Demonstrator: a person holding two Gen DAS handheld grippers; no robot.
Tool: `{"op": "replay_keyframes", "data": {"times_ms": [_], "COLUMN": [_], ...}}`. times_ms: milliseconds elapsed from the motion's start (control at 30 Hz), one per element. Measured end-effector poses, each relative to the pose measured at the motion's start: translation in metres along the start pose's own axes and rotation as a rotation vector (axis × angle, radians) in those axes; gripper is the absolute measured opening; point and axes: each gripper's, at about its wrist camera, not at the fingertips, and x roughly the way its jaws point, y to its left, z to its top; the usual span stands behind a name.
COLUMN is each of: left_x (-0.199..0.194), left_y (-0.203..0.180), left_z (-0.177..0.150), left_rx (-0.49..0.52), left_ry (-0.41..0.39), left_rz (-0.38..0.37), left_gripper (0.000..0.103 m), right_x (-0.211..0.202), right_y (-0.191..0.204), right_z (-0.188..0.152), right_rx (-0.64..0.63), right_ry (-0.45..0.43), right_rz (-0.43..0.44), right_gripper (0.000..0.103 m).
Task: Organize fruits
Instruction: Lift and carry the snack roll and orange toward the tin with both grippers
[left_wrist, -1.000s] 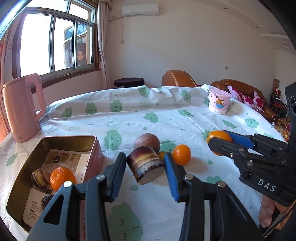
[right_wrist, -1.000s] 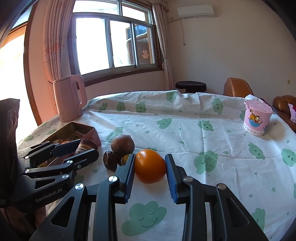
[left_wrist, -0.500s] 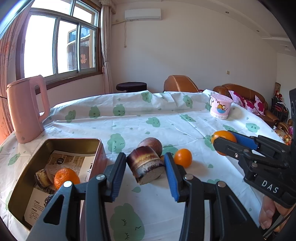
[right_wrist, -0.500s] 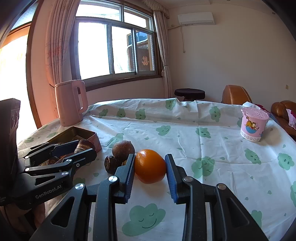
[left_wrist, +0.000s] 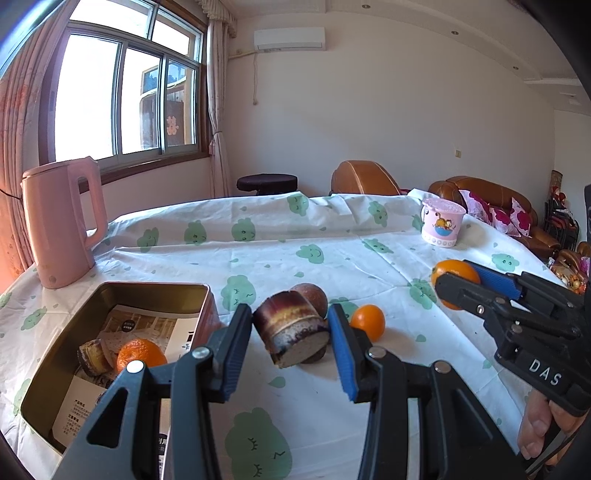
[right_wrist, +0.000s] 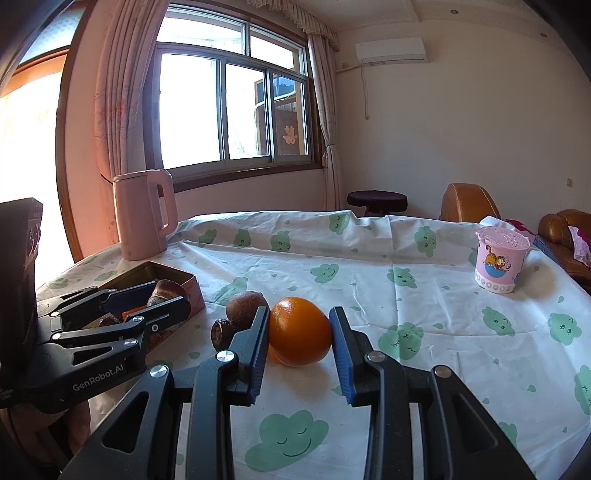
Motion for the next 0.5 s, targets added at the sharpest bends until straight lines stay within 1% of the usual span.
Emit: {"op": "replay_keyframes", "data": {"times_ms": [167, 367, 500], "left_x": [-0.005, -0.010, -0.014], "left_y": [0.000, 0.001, 0.004], "left_z": [0.000, 0.000, -0.001], "left_rx": [0.000, -0.001, 0.002], "left_ry": [-0.024, -0.055, -0.074], "left_rz": [0.008, 0.012, 0.024], "left_gripper": [0.044, 0.044, 0.044], "right_x": [-0.002, -0.010, -0.010], "right_y": [0.001, 0.004, 0.007], "right_z": [0.000, -0.001, -0.001], "right_rx": [-0.005, -0.022, -0.035], "right_ry": [-0.015, -0.053, -0.059], "right_rz": [-0.002, -0.013, -0.010], "right_gripper": [0.034, 0.034, 0.034]}}
